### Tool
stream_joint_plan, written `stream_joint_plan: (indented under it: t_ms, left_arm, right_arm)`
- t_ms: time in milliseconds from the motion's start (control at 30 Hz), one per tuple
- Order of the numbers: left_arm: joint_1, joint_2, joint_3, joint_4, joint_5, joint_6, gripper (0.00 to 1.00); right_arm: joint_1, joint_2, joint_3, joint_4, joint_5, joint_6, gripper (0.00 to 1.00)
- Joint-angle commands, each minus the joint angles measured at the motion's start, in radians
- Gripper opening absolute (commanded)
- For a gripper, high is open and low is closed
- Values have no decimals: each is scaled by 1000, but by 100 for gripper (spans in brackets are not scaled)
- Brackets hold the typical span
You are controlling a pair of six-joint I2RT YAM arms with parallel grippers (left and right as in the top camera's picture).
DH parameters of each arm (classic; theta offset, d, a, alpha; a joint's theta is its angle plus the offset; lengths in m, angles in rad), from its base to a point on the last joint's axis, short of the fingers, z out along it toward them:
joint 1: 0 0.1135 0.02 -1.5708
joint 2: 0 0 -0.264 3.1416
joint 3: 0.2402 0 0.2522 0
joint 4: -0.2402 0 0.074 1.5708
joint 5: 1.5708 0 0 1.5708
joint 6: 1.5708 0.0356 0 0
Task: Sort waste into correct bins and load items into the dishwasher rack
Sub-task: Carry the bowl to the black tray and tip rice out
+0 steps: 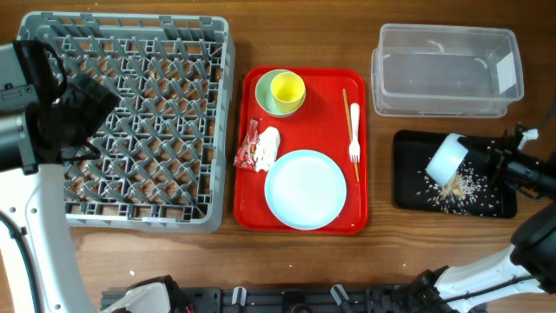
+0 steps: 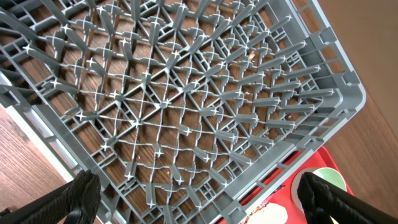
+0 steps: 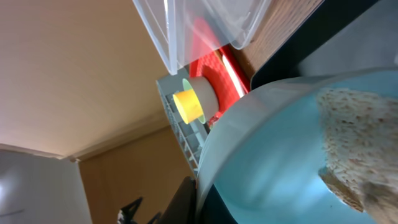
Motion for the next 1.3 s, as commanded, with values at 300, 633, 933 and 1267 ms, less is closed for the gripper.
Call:
stream_joint_plan:
  t_ms: [300,633,933,1267]
  left_arm:
    - [5,-4,5,2,1,-10,100]
    - [5,-5,5,2,1,-10,100]
    - [5,-4,5,2,1,-10,100]
    - [5,-4,5,2,1,-10,100]
  right_arm:
    - [-107,14,-4,24,-114,-28,4]
    - [-111,14,-4,-23,-146,-124,4]
    - [-110,14,-4,-20,-234,-67,4]
    - [-126,14,-4,-64,-221,-36,4]
